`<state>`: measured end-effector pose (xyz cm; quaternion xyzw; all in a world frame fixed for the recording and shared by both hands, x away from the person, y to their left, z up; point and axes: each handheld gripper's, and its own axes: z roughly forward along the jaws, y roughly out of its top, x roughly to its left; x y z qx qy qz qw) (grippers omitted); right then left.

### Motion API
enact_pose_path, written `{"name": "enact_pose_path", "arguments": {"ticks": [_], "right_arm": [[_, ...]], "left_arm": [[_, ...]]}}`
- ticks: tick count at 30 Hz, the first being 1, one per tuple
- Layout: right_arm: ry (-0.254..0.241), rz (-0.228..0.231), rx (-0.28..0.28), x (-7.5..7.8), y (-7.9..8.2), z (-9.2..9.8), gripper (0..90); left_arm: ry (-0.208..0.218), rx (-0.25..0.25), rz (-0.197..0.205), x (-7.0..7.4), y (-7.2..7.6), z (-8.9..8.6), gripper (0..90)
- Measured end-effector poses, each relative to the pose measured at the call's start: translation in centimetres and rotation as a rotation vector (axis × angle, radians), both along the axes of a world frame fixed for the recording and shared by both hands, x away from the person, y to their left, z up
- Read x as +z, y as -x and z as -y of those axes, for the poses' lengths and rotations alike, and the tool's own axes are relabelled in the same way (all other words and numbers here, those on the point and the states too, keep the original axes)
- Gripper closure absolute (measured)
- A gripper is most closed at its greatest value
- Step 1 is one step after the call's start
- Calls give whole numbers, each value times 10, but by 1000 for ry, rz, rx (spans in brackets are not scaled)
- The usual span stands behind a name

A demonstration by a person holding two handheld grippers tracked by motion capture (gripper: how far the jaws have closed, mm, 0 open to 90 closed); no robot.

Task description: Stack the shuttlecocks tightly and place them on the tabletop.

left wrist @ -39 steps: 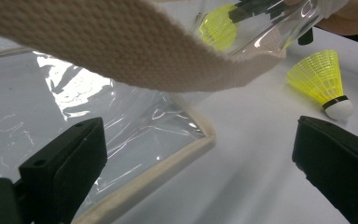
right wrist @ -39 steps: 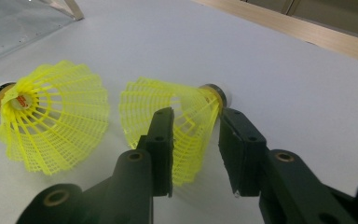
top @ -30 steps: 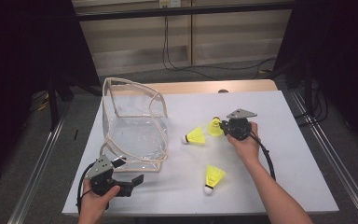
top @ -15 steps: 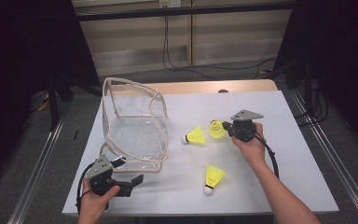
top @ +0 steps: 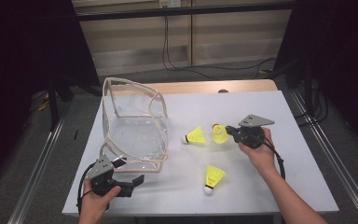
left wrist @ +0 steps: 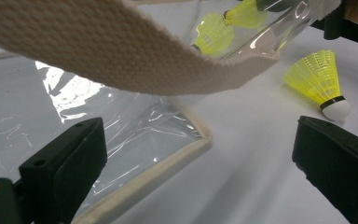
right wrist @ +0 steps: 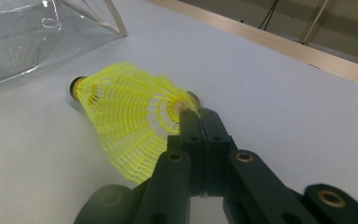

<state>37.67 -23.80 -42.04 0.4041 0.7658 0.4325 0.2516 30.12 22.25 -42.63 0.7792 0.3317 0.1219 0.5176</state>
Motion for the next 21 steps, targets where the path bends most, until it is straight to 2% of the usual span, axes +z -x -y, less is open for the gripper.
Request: {"name": "enact_pose_path", "arguments": {"ticks": [13,21], "right_arm": [[18,-17,34,-8,12,2,891],[26,-35,30,-14,12,5,885]], "left_arm": [[-8,1,-6,-1,0,1,32],[-10,2,-5,-1,0,1,31]]}}
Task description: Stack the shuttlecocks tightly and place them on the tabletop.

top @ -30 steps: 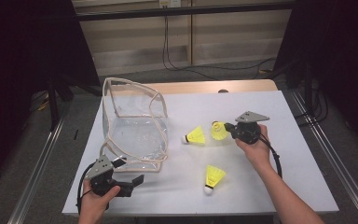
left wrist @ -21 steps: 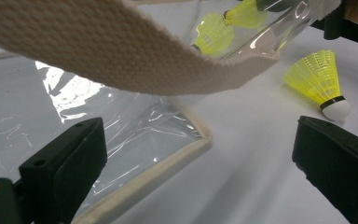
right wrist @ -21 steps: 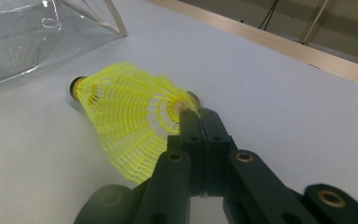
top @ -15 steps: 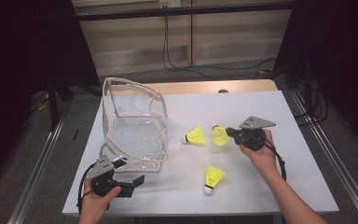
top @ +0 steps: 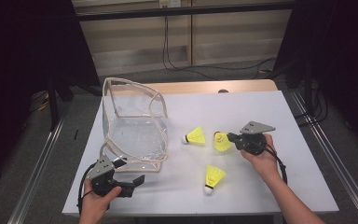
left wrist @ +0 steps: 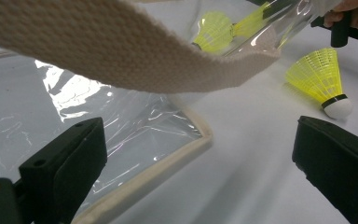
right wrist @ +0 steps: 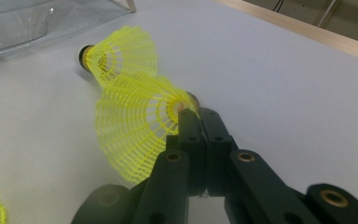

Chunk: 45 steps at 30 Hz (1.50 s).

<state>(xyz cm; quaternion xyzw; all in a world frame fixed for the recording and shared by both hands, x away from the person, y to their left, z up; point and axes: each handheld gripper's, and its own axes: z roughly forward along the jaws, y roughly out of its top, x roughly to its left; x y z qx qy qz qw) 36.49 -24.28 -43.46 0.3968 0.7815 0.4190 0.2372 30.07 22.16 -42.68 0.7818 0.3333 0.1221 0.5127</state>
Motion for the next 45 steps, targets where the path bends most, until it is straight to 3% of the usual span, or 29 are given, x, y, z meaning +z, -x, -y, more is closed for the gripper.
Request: {"name": "enact_pose_path", "arguments": {"ticks": [17,28,35,45], "right_arm": [[6,-15,-2,-3,-3,1,848],[8,-9,-96,-1,-4,15,654],[5,-7,-139,0,-5,24,629],[-6,-16,-150,-4,-2,28,586]], "left_arm": [[-3,1,1,0,0,0,31],[-4,3,5,0,0,0,31],[-4,2,5,0,0,0,31],[-2,1,6,0,0,0,31]]}}
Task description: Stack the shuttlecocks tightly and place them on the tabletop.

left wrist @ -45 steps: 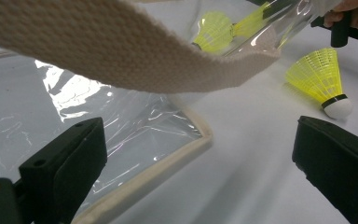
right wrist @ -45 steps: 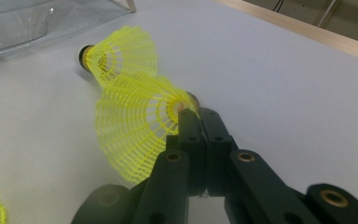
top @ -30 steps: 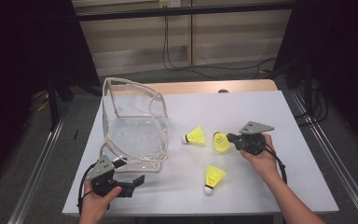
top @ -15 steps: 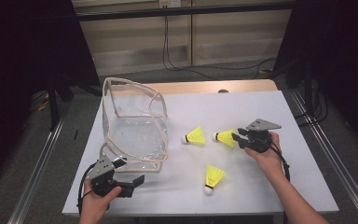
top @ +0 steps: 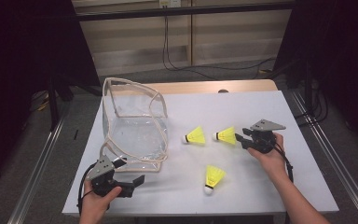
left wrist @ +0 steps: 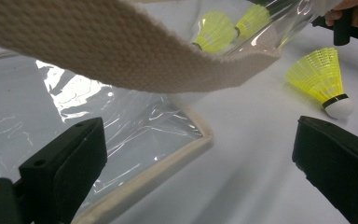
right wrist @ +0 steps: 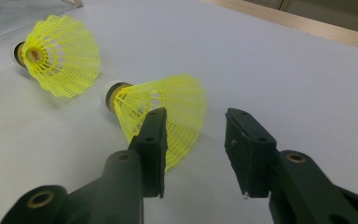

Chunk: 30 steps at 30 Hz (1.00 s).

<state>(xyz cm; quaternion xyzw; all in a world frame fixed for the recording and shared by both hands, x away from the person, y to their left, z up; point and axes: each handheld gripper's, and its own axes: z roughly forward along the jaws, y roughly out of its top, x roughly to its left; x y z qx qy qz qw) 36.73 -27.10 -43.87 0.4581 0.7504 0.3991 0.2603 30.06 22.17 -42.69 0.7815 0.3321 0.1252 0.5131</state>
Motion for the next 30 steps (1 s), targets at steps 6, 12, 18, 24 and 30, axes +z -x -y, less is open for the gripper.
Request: {"name": "enact_pose_path", "arguments": {"ticks": [6,12,18,24,30], "right_arm": [[-7,1,-1,0,3,2,565],[-24,5,-6,3,8,5,536],[-53,7,-3,7,11,4,480],[-95,-12,-8,8,11,-2,363],[-108,-22,10,6,9,-10,355]], "left_arm": [[-2,2,0,0,0,0,31],[-2,1,0,0,0,0,31],[0,3,1,1,0,0,32],[3,6,2,1,1,1,31],[2,3,2,1,0,0,31]]}}
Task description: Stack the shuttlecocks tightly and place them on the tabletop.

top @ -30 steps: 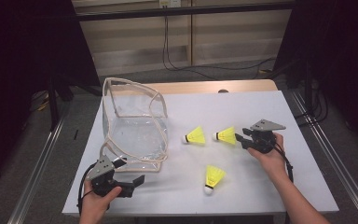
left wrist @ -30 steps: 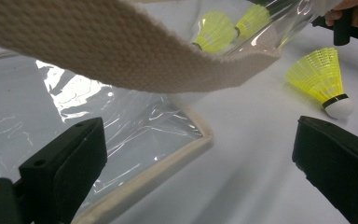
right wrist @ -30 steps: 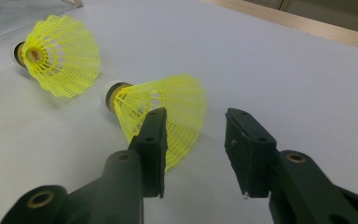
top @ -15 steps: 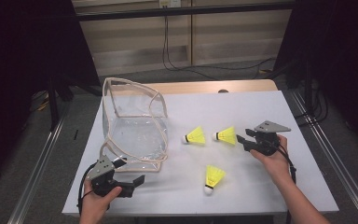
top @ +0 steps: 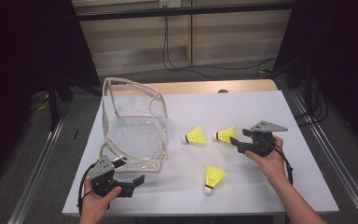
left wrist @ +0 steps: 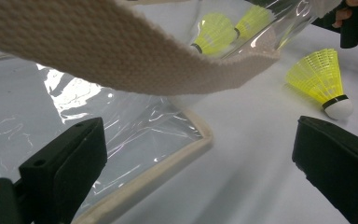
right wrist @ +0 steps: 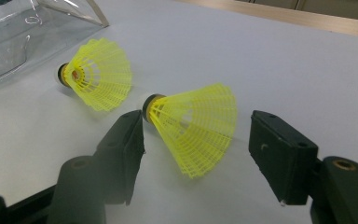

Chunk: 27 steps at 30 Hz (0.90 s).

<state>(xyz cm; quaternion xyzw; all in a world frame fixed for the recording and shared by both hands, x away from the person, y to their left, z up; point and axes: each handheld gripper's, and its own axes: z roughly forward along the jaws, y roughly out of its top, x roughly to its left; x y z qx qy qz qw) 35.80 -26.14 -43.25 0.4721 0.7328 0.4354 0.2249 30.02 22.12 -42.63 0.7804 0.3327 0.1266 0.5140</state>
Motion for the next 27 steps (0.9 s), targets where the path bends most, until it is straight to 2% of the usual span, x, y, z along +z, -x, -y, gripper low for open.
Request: {"name": "enact_pose_path", "arguments": {"ticks": [6,22,25,27], "right_arm": [[-4,-13,7,-3,-3,-4,331],[-63,-47,-33,-9,-8,-9,214],[-76,-46,-34,-10,-8,-10,273],[-73,-35,-32,-10,-9,-11,377]], "left_arm": [[-2,-2,0,0,0,0,31],[-2,-5,-2,0,0,0,32],[-2,-5,-2,-1,0,0,32],[-3,-4,-1,-1,0,0,32]]}}
